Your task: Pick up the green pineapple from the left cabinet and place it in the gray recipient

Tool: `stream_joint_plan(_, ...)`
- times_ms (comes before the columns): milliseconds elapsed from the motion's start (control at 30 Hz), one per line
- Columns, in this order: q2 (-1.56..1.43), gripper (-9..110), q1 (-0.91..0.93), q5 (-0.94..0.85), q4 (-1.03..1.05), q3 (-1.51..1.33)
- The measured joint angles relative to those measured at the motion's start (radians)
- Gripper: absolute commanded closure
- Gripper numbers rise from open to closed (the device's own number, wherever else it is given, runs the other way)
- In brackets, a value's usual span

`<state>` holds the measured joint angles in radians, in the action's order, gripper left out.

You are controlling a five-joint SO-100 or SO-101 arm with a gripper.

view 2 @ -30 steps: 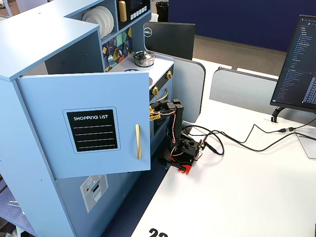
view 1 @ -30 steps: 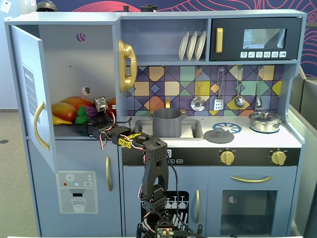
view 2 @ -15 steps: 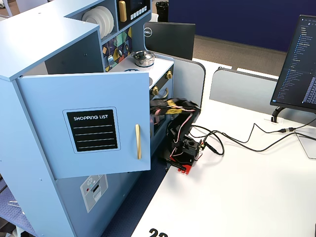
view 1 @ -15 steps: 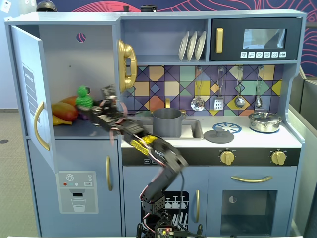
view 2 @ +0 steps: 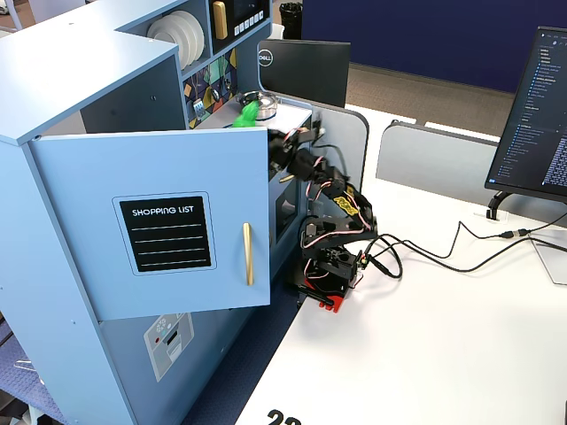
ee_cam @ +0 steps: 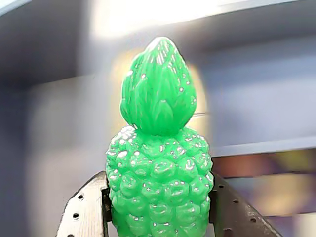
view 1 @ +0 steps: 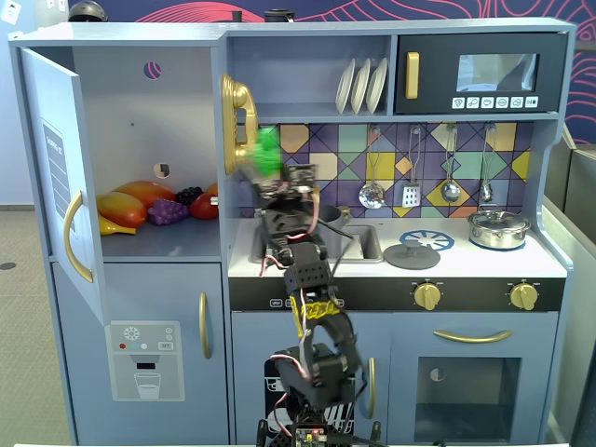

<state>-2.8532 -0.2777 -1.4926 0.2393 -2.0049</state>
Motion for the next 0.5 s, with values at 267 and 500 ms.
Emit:
stream_joint_plan(267,0.198,102,0.239,0.072,0.308,0.146)
stream_joint_plan(500,0.502,102,0.304,0.026,0.318,0.216)
